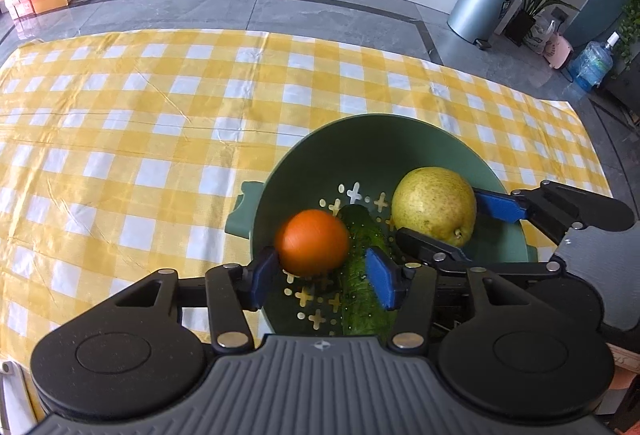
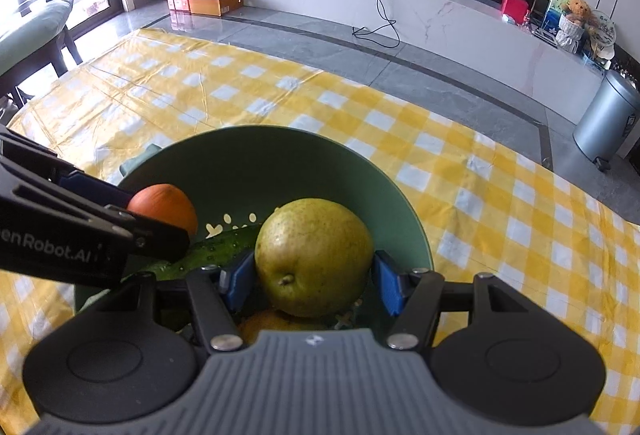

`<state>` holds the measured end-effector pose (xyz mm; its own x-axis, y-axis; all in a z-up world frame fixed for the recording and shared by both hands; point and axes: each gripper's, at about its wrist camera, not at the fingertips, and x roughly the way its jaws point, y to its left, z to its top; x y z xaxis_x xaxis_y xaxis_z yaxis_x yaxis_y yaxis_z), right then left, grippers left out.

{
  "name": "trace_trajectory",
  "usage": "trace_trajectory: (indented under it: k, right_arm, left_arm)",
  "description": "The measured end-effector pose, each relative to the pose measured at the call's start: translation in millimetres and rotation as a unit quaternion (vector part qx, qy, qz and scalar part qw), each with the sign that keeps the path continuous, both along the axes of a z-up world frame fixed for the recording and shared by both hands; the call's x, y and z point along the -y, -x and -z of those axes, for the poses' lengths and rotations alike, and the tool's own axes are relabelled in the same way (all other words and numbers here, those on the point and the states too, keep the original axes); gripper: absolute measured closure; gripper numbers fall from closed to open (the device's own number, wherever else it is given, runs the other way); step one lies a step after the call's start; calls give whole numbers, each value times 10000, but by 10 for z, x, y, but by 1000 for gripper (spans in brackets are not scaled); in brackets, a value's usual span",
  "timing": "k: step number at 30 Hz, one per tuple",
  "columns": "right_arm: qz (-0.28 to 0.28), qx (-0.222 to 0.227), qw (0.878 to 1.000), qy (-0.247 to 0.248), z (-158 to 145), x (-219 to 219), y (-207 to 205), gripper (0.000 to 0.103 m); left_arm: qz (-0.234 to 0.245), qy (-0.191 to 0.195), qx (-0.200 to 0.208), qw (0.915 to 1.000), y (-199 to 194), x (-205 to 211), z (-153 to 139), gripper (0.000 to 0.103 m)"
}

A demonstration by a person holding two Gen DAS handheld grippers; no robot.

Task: Organize fruits
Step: 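Open the left tool over the colander while the right tool releases the pear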

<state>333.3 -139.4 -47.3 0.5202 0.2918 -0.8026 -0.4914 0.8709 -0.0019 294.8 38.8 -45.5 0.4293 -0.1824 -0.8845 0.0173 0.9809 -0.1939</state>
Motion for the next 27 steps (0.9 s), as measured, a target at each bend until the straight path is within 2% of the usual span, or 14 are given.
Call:
trace_trajectory:
  k: [2, 8, 20, 21, 25, 27]
  right_arm:
    - [10, -2, 10000, 22, 7, -14, 2, 43]
    - [35, -12, 9999, 105, 7, -53, 9, 43]
    - [3, 96, 9999, 95, -165, -37, 154, 42]
    - [10, 111, 9999, 84, -190, -25, 186, 44]
    - [-6, 118, 9999, 19, -267, 29, 357, 67]
    - [-6, 104, 9999, -36, -292, 56, 456, 70]
  left_arm:
    - [3, 67, 19, 10000, 7, 0, -9, 34]
    - [39, 47, 112, 9999, 39, 19, -78, 28]
    - [80, 45, 302, 9995, 233, 38, -272, 25]
    - [85, 40, 331, 9994, 258, 33, -294, 25]
    - [75, 17, 500, 9987, 381, 0, -400, 25]
    - [66, -18, 552, 9985, 438, -19, -442, 25]
